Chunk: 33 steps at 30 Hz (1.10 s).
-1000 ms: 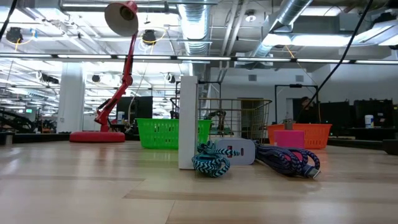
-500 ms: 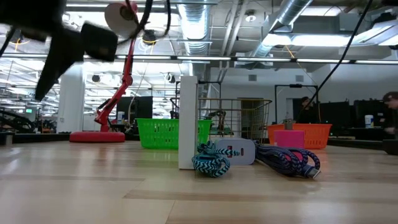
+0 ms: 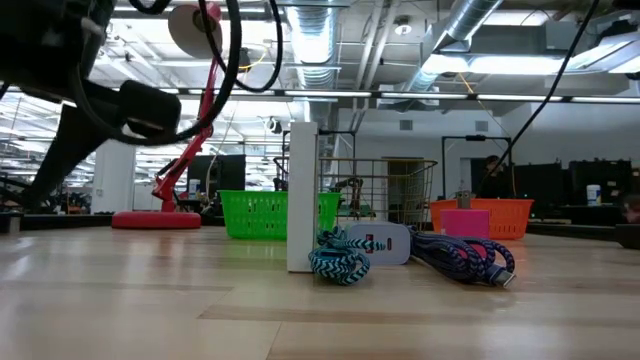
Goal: Pick and place items into bin
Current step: Put the white card reader box into the gold wire basket
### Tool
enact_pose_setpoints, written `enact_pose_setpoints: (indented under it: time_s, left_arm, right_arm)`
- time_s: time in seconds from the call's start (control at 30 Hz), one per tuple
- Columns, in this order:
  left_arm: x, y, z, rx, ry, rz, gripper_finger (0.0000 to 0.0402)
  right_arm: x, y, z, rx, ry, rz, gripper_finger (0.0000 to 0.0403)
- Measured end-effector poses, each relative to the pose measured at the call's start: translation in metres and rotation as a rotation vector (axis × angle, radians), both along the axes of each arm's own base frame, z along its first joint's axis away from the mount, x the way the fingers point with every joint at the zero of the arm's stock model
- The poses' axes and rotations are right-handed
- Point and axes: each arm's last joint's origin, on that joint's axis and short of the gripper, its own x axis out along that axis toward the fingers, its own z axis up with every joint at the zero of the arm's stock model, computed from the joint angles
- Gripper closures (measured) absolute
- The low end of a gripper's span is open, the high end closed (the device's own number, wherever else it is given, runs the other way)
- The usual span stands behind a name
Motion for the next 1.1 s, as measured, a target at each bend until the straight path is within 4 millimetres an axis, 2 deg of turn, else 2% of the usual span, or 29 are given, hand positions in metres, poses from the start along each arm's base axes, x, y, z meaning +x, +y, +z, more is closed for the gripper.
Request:
enact_pose_setpoints:
  time_s: [0.1,0.17,0.3,0.5,0.63,0.73,0.83,1.1]
  left_arm:
    - [-0.003,0.0,0.016,-0.056,0.028,0.008,0.0184]
    - [-0.005,0.0,0.036,-0.084,0.034,0.019,0.0184]
    - [-0.012,0.003,0.095,-0.122,-0.04,0.04,0.0184]
    - [-0.035,0.019,0.19,-0.169,-0.337,0.051,0.0184]
    - [-0.054,0.032,0.228,-0.169,-0.513,0.082,0.0184]
    - [-0.064,0.038,0.235,-0.156,-0.543,0.115,0.0184]
    - [-0.067,0.04,0.232,-0.123,-0.501,0.14,0.0184]
    - [-0.05,0.03,0.214,-0.077,-0.395,0.16,0.0184]
  right_arm:
    - [0.0,0.0,0.0,0.0,0.0,0.001,0.0266]
    - [0.0,0.0,0.0,-0.001,0.0,0.002,0.0266]
    - [0.0,0.0,0.0,-0.008,-0.001,0.027,0.0264]
    - [0.001,-0.001,0.0,-0.016,-0.001,0.045,0.0268]
    - [0.002,-0.002,0.0,-0.015,-0.001,0.04,0.0268]
    - [0.002,-0.002,0.0,-0.013,-0.004,0.04,0.0266]
    - [0.002,-0.002,0.0,-0.012,-0.004,0.04,0.0264]
    - [0.003,-0.002,0.0,-0.01,-0.006,0.04,0.0266]
